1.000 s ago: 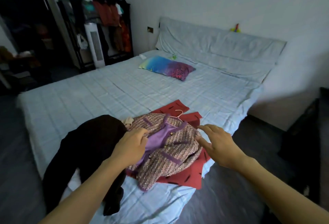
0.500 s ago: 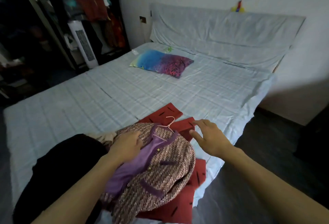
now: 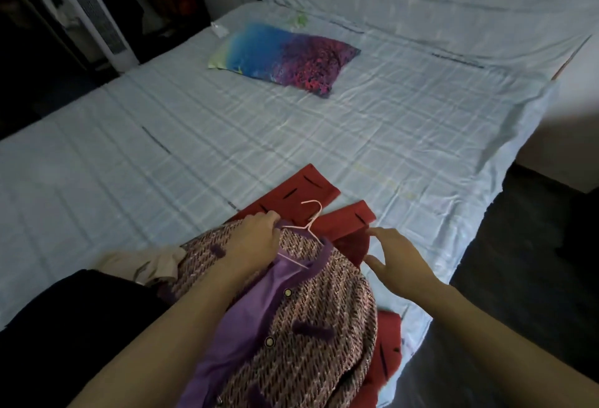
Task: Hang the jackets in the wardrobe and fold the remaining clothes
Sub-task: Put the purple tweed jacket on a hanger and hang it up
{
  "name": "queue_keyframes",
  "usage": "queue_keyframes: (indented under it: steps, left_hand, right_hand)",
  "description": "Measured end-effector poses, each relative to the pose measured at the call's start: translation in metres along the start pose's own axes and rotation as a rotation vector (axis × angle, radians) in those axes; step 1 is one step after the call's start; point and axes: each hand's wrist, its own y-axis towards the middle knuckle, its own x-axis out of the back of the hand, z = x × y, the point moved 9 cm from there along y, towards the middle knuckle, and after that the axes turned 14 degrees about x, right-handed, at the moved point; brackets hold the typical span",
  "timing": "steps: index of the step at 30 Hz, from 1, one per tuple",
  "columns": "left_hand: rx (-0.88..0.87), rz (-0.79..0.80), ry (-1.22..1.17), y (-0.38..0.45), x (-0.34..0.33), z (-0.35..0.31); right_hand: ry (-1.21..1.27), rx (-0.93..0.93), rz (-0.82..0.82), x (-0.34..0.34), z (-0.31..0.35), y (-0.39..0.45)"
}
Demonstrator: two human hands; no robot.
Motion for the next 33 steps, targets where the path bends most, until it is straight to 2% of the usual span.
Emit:
queue_keyframes:
  steps: [6,12,16,18,21,25,33]
  left_hand:
    - [0.028,0.170,-0.019,0.106,-0.093,0.031]
    - [0.019,0.204,-0.011,0.175,-0.154,0.058]
    - [-0.037,0.251,0.192,0.197,-0.190,0.071]
    - [-0.065,0.195,0.264,0.195,-0.196,0.075]
    - [-0.143,0.034,0.248,0.188,-0.185,0.070]
    - [-0.249,-0.064,0.138,0.174,-0.149,0.057]
    - [-0.233,-0.225,-0.100,0.124,-0.010,0.044]
  right_hand:
    - [0.031,-0.131,0.090,-0.086,-0.062,0.068]
    - [0.095,-0.282,0.135,-0.162,-0.102,0.119]
    - [0.117,-0.280,0.256,-0.212,-0.107,0.127]
    - [0.114,-0.305,0.222,-0.216,-0.111,0.128]
    - [0.099,-0.287,0.171,-0.210,-0.110,0.130]
    - [0.110,-0.162,0.126,-0.187,-0.093,0.128]
    - [0.195,0.115,-0.147,-0.076,-0.020,0.133]
